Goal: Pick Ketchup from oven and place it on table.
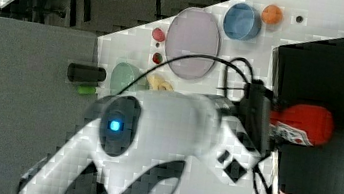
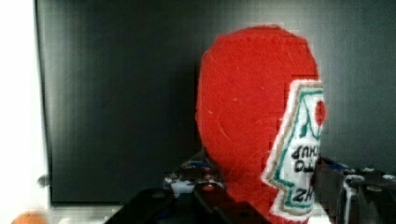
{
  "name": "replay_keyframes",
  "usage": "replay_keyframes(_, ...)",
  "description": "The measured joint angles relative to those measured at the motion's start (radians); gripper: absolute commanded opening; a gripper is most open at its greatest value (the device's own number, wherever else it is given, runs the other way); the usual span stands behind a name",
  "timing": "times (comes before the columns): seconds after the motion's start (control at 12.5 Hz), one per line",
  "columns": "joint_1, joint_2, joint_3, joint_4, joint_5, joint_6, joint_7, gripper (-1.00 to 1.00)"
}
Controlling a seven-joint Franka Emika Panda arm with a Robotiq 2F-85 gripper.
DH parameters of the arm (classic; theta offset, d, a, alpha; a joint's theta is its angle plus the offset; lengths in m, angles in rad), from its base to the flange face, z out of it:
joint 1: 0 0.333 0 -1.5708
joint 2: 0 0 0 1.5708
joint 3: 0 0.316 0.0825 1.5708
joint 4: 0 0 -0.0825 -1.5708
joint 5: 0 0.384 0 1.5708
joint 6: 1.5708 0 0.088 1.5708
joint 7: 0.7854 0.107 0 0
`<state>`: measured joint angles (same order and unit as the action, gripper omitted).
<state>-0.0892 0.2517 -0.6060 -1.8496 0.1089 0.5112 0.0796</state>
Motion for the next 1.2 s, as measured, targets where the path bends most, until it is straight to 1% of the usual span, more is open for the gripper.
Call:
replay_keyframes(0.08,0.0,-0.005,0.017,0.03,-0.019,-0.024,0.0,0.2)
replay_keyframes(0.16,0.037,-0.003,0.045,0.11,0.002,-0.053,0.0,0.2)
replay_keyframes(0.24,0.074,-0.009,0.061,0.135,0.006,-0.1,0.0,0.2)
replay_keyframes(0.32,0.096,-0.032,0.081,0.12,-0.017,-0.124,0.0,0.2)
replay_keyframes(0.4,0.106,-0.075,0.127,0.097,-0.018,-0.188,0.0,0.2)
replay_keyframes(0.48,0.114,-0.11,0.169,0.08,-0.026,-0.203,0.0,0.2)
replay_keyframes(0.56,0.126,-0.152,0.241,0.072,-0.024,-0.201,0.0,0.2)
replay_keyframes(0.64,0.141,-0.162,0.299,0.091,-0.039,-0.225,0.0,0.2)
replay_keyframes(0.72,0.166,-0.157,0.324,0.111,-0.04,-0.231,0.0,0.2)
replay_keyframes(0.8,0.173,-0.161,0.374,0.114,-0.041,-0.216,0.0,0.2)
replay_keyframes(0.88,0.177,-0.173,0.451,0.083,-0.038,-0.192,0.0,0.2)
replay_keyframes(0.96,0.2,-0.186,0.485,0.039,-0.031,-0.191,0.0,0.2)
replay_keyframes(1.04,0.227,-0.189,0.508,-0.003,-0.021,-0.183,0.0,0.2)
replay_keyframes(1.12,0.284,-0.162,0.524,-0.081,-0.013,-0.125,0.0,0.2)
replay_keyframes(1.2,0.3,-0.141,0.524,-0.116,-0.025,-0.094,0.0,0.2)
